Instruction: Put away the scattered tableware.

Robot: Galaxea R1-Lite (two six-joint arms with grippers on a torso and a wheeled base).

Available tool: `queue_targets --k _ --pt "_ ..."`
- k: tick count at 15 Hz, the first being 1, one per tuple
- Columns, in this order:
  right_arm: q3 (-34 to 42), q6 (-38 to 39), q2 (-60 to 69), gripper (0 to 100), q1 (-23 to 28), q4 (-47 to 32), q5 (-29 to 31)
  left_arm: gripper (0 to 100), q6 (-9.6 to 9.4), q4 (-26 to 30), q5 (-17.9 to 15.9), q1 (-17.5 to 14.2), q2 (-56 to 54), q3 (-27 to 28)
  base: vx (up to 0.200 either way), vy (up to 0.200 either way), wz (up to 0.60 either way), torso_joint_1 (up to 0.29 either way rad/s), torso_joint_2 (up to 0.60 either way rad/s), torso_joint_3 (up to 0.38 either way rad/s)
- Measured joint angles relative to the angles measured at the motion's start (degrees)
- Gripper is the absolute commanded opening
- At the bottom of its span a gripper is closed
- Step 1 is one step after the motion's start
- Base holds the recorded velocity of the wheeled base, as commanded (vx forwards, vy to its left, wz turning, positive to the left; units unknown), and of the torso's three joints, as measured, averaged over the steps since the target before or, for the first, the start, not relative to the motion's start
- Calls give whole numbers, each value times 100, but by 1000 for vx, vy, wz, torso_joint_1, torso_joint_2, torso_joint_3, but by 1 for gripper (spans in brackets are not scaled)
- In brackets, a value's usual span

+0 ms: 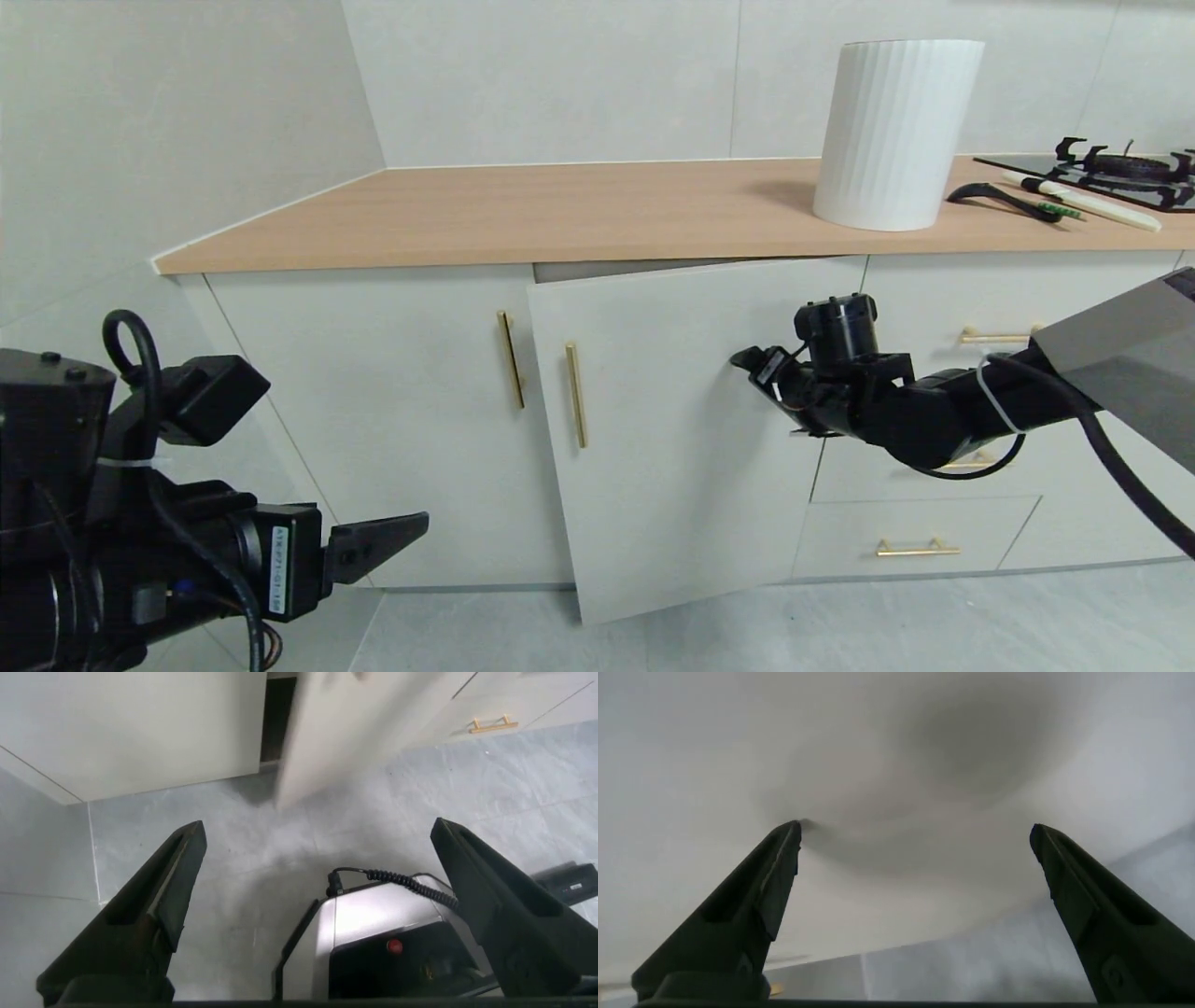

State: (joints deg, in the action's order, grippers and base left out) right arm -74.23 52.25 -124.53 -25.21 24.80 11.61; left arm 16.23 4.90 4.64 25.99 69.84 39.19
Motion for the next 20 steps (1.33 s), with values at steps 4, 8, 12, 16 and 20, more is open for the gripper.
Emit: queue_targets --k 4,8,12,16,20 --pt "-293 79 -282 100 96 11 323 100 2 0 -2 5 0 0 0 0 0 0 0 0" --pt "-477 84 -458 100 162 7 561 100 0 0 0 2 0 2 0 0 0 0 0 0" --pt "-525 85 -516 100 176 2 583 100 0 2 0 5 2 9 0 0 0 0 0 0" --pt "-361 71 -417 100 162 -39 429 100 0 2 0 2 2 9 0 0 0 0 0 0" --pt "571 -310 156 100 88 -39 -896 100 0 2 0 2 2 9 0 0 0 0 0 0"
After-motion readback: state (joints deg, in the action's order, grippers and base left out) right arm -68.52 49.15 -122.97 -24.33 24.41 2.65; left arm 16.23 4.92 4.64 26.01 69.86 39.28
